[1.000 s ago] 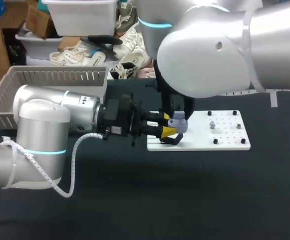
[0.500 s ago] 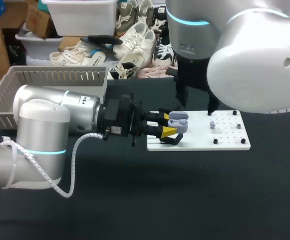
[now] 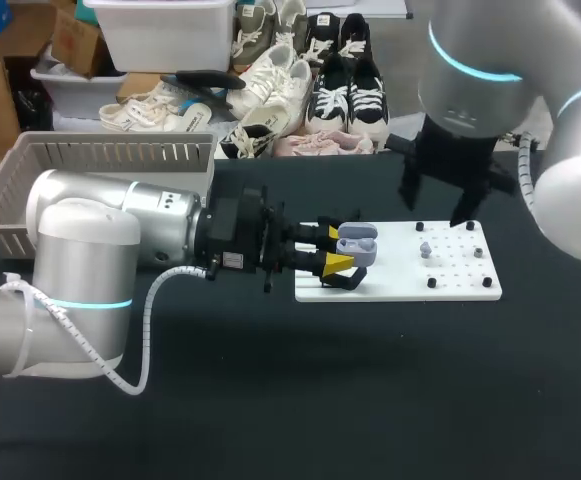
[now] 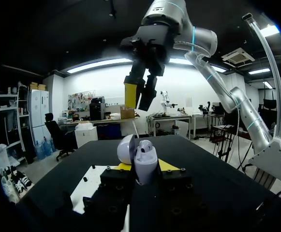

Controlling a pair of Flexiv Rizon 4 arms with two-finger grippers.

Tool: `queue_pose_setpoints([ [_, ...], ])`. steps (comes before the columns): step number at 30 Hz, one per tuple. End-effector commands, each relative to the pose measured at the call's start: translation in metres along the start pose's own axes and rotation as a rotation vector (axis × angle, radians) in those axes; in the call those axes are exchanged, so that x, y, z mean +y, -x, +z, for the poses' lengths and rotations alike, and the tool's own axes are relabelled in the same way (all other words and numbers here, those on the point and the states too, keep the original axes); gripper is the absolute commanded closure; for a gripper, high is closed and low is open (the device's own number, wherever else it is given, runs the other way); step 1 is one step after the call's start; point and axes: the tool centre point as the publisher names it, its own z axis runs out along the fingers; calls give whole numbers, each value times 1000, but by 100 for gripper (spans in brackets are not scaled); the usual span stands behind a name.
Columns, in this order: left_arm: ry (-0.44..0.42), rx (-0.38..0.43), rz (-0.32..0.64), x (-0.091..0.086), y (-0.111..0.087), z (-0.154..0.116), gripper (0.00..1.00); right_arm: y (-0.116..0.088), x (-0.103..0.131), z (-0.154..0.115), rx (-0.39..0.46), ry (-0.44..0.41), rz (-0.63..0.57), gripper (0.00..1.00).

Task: Pick up each earbud case from the left stands, insert the matching earbuds, close the lid, and place the case in the box.

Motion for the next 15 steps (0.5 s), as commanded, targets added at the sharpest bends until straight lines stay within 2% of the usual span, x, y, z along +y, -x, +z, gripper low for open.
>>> queue_pose_setpoints([
  [1, 4, -1, 1, -1, 0, 0, 100, 13, -3, 21, 11, 95, -5, 44],
  [7, 4, -1, 1, -1, 0, 0, 100, 30, -3, 46, -24, 98, 19, 48],
  [12, 4, -1, 1, -1, 0, 0, 100, 33, -2, 73, -14, 40, 7, 44],
  [15, 4, -1, 1, -1, 0, 0, 100, 36, -2, 86, -25, 17, 39, 46],
])
